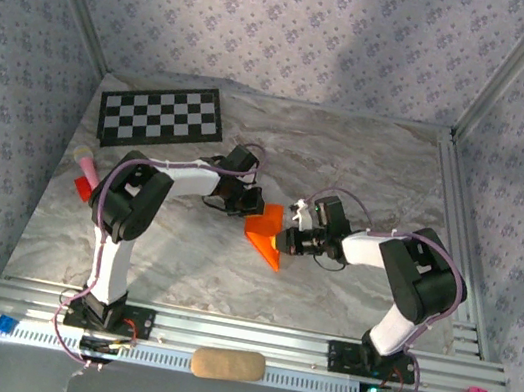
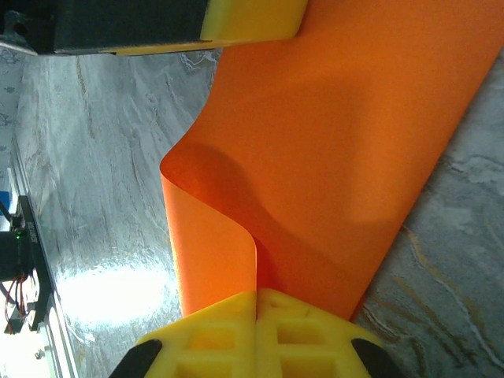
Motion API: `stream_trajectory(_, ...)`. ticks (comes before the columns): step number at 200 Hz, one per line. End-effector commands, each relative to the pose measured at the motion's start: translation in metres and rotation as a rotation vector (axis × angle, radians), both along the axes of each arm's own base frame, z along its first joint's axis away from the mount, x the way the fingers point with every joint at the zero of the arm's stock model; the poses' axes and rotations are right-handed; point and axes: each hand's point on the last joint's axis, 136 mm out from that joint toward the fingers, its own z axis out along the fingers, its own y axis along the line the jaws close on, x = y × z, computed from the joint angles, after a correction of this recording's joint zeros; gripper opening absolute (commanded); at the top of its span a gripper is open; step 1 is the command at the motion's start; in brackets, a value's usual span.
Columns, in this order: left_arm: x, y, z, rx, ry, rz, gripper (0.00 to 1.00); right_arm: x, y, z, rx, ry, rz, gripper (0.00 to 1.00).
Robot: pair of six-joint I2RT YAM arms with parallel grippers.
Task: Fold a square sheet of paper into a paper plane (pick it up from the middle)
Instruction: Third fold the triangle at the center of the table.
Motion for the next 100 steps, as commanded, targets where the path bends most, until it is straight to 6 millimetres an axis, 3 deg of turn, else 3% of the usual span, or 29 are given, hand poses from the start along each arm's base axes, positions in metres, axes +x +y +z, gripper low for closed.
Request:
stream_trajectory(1, -0.0175, 0.0123, -0.0179, 0.072, 0.055, 0.001, 0.14, 0.002, -0.0019, -0.0028, -0.009, 0.005, 0.001, 0.0)
stream_trajectory(100, -0.0202, 0.0138, -0.0202, 0.073, 0.061, 0.008, 0.14, 0.0028, -0.0051, -0.0084, -0.031, 0.008, -0.013, 0.0)
